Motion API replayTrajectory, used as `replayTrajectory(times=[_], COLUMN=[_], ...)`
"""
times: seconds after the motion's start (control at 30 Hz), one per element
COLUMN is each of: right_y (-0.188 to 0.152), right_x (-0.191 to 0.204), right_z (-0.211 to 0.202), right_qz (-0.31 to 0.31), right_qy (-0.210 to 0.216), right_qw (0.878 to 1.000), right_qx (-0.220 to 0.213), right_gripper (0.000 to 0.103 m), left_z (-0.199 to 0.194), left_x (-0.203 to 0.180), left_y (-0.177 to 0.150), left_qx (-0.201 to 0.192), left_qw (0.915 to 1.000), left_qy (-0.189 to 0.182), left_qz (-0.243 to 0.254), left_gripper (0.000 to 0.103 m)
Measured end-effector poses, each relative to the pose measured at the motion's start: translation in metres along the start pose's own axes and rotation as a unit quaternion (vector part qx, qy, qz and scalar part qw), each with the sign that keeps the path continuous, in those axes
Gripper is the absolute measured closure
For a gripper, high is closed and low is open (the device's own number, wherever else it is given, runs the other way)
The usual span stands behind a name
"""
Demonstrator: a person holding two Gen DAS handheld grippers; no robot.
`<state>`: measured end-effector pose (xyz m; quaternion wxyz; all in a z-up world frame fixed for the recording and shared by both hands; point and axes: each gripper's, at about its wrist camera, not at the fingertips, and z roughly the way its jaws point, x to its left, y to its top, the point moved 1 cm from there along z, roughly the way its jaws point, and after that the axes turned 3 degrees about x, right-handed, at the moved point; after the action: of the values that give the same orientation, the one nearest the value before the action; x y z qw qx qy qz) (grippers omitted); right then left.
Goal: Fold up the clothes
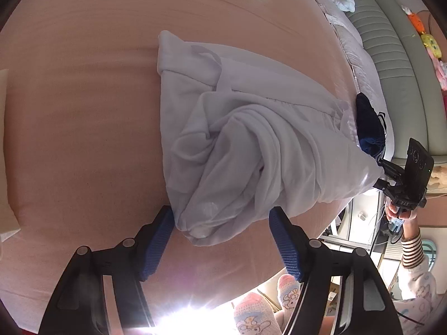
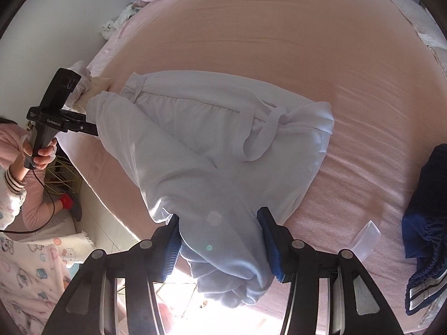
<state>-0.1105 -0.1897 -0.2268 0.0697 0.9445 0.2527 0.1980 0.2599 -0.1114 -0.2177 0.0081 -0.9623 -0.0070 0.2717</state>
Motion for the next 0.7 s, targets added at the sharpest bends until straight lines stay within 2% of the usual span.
replayTrajectory(times=[0.17, 0.27, 0.4, 0.47, 0.7], right_y=[-0.007, -0.018, -0.035, -0.038, -0.044], right_x=[0.001, 0.004, 0.007, 0.006, 0.010], right_z=[-0.007, -0.014, -0.022, -0.020, -0.015], right_qz=[-0.004, -0.019, -0.040, -0.043, -0.062], right_qy=[0.004, -0.002, -0.009, -0.016, -0.053], right_qw=[1.000, 1.000, 0.999, 0.999, 0.996], right_qx=[0.005, 0.006, 0.002, 0.000, -0.021], right_gripper=[0.049, 0.045, 0.045, 0.045, 0.042], left_z=[-0.004, 0.038, 0.028, 0.019, 0.023], left_x=[0.000, -0.028, -0.029, -0.029, -0.067], left_y=[-0.012, 0.017, 0.021, 0.020, 0.041], left_qx=[-0.021, -0.018, -0.030, -0.040, -0.058], left_qw=[0.9997, 0.9998, 0.9995, 0.9987, 0.9909], left_qy=[-0.010, -0.003, 0.011, 0.027, 0.097], left_qz=[-0.006, -0.005, 0.005, 0.019, 0.073], left_gripper=[0.034, 0.034, 0.034, 0.034, 0.034])
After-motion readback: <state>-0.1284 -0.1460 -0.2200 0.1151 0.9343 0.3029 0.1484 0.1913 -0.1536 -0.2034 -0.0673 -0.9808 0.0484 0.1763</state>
